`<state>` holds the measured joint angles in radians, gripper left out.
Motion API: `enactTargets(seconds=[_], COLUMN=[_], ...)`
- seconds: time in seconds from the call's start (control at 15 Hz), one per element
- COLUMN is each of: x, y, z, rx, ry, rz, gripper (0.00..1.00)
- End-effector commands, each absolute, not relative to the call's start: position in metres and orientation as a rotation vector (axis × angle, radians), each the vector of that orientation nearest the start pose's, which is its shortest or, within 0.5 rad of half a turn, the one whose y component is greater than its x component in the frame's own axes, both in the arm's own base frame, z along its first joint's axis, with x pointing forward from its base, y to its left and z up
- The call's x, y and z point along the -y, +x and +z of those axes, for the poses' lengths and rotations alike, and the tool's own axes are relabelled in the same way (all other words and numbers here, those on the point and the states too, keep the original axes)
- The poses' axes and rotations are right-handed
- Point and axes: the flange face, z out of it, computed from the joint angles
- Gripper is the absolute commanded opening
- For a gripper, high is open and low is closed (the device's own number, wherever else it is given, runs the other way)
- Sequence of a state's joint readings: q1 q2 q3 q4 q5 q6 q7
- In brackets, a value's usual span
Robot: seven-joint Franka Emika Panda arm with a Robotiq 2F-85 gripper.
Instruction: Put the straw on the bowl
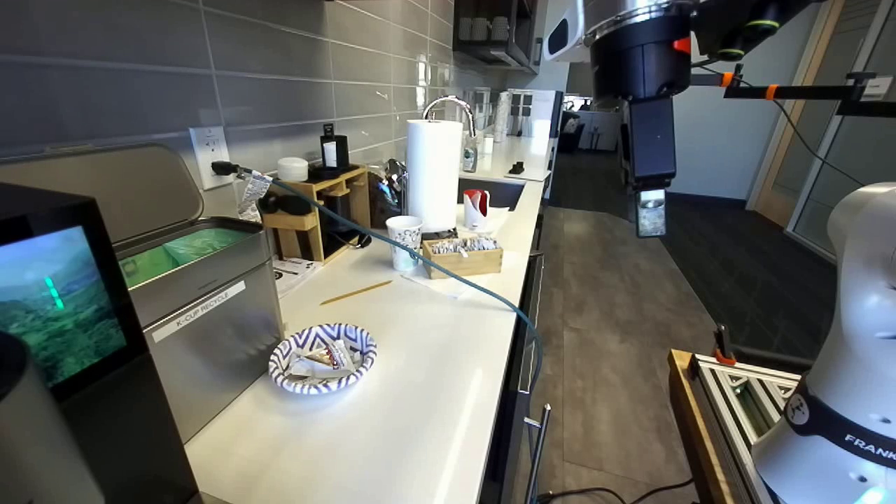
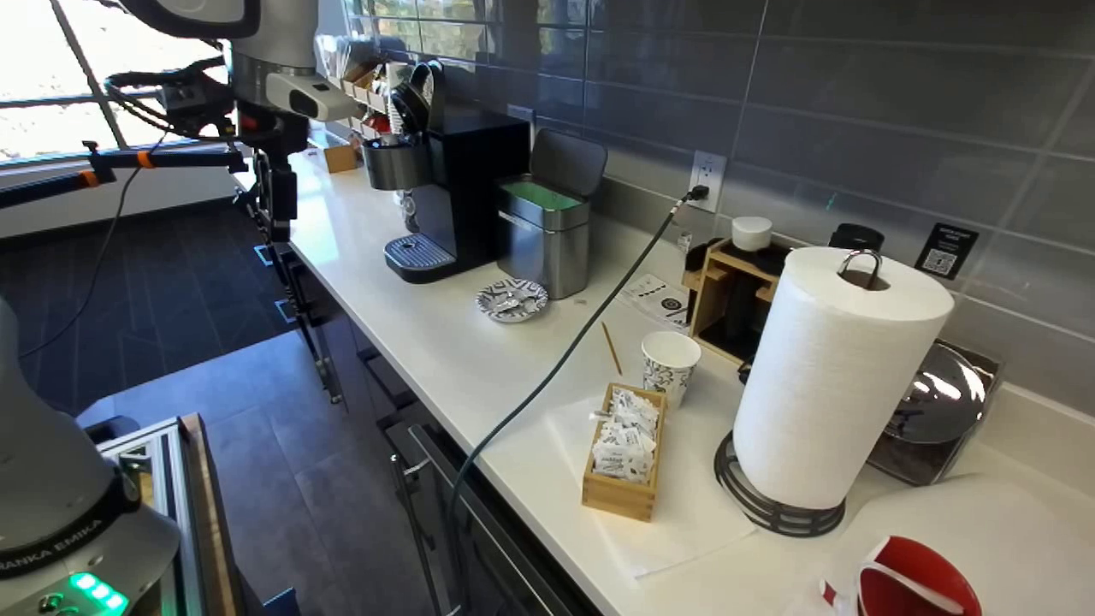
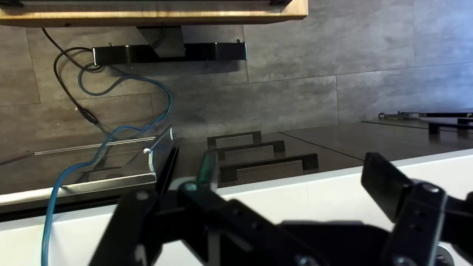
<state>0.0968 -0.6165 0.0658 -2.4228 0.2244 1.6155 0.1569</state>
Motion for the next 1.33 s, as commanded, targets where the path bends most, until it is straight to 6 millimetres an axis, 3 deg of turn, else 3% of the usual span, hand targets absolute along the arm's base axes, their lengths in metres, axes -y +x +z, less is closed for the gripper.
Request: enactTargets(seconds=[0.0,0.4,0.53,0.93,1.07,1.27], x=[-0.081,-0.084,-0.099,-0.158,-0.165,-0.161], y=[0.336,0.338,0.355,0.434,0.464,0.516], z=[0.509,0.510,0.514,0.532,0.541,0.555], rx=[-0.062,-0.043,0.118,0.478,0.602,0.783], ry=[-2.971,-2.964,-2.971,-3.083,-3.134,-3.201], rz=[0.324,0.290,0.154,-0.272,-0.382,-0.542], gripper=[1.00,1.00,1.00,1.00,1.00,1.00])
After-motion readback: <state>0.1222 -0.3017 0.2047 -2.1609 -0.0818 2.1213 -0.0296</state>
